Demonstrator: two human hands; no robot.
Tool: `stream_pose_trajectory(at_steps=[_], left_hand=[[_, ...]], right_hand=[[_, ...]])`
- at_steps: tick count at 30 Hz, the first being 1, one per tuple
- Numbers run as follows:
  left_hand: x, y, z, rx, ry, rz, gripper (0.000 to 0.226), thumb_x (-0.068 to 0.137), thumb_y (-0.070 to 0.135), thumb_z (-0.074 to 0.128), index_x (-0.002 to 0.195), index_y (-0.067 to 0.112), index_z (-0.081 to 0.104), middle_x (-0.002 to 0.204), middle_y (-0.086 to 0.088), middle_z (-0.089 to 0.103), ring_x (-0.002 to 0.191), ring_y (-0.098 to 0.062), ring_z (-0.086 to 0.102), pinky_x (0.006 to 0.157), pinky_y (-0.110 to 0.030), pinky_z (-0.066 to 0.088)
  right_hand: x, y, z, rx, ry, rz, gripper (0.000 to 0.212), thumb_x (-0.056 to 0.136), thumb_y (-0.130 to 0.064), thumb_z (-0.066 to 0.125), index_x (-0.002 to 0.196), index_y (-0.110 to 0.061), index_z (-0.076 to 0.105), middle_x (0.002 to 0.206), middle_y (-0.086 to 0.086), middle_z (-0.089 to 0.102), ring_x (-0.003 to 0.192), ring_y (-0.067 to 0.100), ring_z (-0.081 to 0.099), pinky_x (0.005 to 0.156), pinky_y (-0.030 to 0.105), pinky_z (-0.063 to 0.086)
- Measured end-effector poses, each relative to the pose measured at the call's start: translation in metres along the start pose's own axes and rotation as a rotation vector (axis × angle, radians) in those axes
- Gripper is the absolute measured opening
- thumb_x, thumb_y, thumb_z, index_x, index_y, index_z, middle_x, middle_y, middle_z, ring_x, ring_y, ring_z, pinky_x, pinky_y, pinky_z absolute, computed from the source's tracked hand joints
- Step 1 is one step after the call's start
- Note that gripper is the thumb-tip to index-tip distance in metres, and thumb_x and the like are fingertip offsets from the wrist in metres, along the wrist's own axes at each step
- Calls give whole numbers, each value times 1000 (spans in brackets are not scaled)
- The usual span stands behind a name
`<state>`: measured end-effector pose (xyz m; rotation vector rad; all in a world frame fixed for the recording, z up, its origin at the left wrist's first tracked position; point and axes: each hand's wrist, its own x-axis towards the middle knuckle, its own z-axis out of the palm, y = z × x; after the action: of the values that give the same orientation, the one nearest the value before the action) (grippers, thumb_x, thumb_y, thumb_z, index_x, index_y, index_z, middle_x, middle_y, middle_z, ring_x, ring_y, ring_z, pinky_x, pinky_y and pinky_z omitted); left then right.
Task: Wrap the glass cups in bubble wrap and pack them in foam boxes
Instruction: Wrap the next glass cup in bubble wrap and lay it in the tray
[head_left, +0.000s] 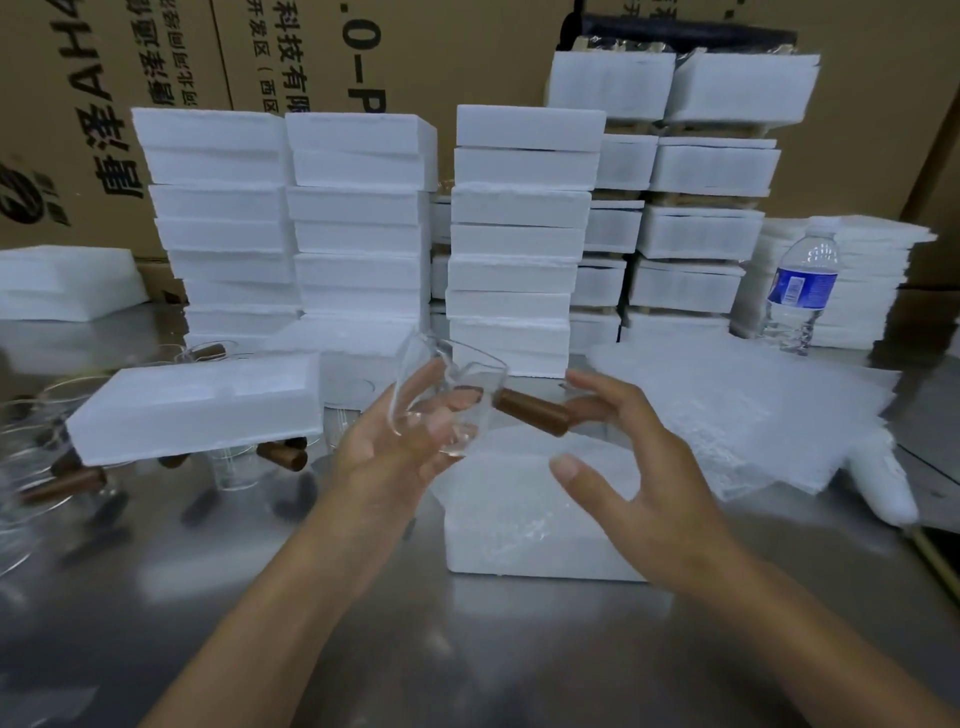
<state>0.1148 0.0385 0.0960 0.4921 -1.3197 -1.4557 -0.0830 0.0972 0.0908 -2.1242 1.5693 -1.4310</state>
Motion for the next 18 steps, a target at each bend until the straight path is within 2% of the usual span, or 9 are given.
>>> stream_pose_trajectory(at_steps=[2, 5, 7, 10, 13, 15, 16, 18], left_hand=[[-2, -2, 3, 167, -32, 25, 82, 47, 58, 84, 121, 33, 59, 114, 3, 69, 110, -15, 63, 94, -34, 46], [-3, -5, 4, 287, -96, 62, 64, 62, 46, 73, 123, 37, 56, 115, 5, 68, 115, -11, 60, 85, -24, 51], [-4, -6, 6, 314, -124, 80, 64, 65, 44, 71, 126, 35, 54, 115, 8, 68, 113, -7, 60, 80, -15, 50], [-5, -8, 8, 367, -125, 86, 71, 62, 47, 73, 128, 37, 49, 114, 14, 67, 109, -3, 61, 78, -12, 49], [-4, -11, 11, 457, -56, 34, 83, 54, 54, 79, 126, 42, 40, 113, 17, 66, 105, 0, 62, 88, -18, 50], [-4, -12, 13, 574, -2, 22, 82, 52, 60, 80, 121, 42, 41, 112, 16, 63, 103, 4, 59, 96, -19, 45], [-5, -12, 15, 658, 0, 36, 76, 49, 61, 75, 116, 41, 45, 111, 17, 60, 102, 6, 57, 95, -16, 42], [-10, -10, 22, 850, -65, 74, 61, 50, 67, 68, 105, 44, 51, 106, 24, 54, 103, 10, 51, 89, -4, 35]], right_hand=[[0, 3, -1, -63, 28, -39, 36, 77, -68, 45, 112, -64, 42, 111, -37, 53, 112, -5, 49, 93, 20, 37], [-1, 6, -3, -131, 35, -97, 17, 84, -55, 51, 101, -57, 50, 97, -35, 58, 100, -5, 54, 89, 23, 43], [-2, 9, -4, -124, 10, -104, 19, 85, -51, 49, 103, -51, 55, 93, -33, 59, 96, -5, 54, 85, 19, 43], [0, 12, -6, -155, 5, -103, 37, 87, -55, 44, 106, -33, 66, 88, -32, 57, 92, -1, 53, 78, 19, 39], [3, 17, -12, -232, 82, -92, 27, 90, -40, 50, 103, -26, 69, 80, -33, 53, 87, 2, 49, 73, 19, 34], [3, 20, -15, -210, 165, -32, 16, 92, -31, 55, 101, -29, 69, 75, -33, 53, 84, 0, 50, 70, 16, 34], [3, 22, -17, -149, 206, 22, 14, 92, -27, 57, 98, -35, 67, 73, -32, 55, 83, -3, 50, 69, 12, 34], [3, 25, -19, -5, 279, 140, 21, 93, -27, 55, 86, -47, 59, 76, -29, 61, 80, -9, 51, 63, 4, 33]])
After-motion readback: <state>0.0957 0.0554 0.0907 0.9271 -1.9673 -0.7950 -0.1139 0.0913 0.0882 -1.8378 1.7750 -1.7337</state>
